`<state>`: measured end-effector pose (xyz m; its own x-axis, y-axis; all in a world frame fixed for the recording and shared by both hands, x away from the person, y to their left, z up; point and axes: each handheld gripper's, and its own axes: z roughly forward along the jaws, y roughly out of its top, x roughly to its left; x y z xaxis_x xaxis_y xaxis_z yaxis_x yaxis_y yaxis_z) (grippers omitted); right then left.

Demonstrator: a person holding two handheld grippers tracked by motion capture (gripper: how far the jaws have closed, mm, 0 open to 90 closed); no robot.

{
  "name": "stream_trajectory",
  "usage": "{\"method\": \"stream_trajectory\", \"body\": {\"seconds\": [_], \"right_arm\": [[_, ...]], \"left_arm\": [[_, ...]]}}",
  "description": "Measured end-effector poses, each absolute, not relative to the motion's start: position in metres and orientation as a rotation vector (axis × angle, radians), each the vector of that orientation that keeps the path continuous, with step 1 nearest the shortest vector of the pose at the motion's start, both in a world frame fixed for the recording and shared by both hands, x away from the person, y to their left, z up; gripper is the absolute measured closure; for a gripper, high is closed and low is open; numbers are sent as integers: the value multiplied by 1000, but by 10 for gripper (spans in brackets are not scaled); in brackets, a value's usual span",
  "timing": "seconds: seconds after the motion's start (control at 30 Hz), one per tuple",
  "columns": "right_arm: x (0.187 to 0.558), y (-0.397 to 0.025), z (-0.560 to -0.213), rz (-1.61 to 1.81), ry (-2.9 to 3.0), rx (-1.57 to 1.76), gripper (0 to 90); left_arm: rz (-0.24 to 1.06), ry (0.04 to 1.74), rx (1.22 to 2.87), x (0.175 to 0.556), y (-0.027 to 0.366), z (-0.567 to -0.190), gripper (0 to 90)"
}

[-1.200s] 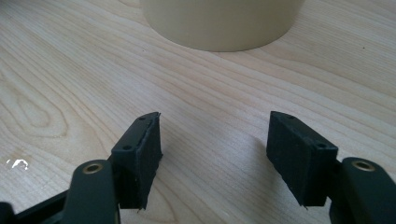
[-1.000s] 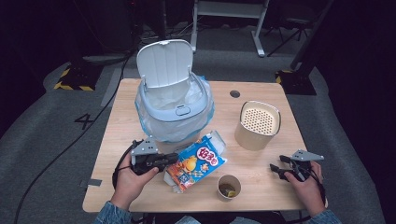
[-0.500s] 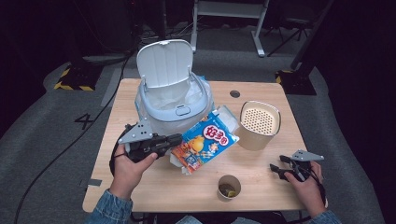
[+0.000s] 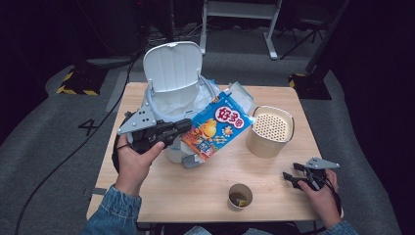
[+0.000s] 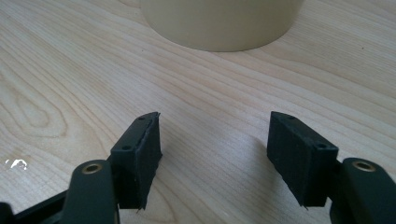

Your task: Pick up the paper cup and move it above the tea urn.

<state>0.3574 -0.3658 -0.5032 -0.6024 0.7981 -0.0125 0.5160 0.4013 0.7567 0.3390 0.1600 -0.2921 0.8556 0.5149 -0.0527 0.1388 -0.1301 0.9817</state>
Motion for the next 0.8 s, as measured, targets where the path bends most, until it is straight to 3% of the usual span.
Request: {"method": "stream_trajectory", "body": {"seconds": [0.8], "right_arm": [[357,-365,-503,1034,2285,1120,354]], "left_arm": [[469,521,1600,358,160,-240,864]]}}
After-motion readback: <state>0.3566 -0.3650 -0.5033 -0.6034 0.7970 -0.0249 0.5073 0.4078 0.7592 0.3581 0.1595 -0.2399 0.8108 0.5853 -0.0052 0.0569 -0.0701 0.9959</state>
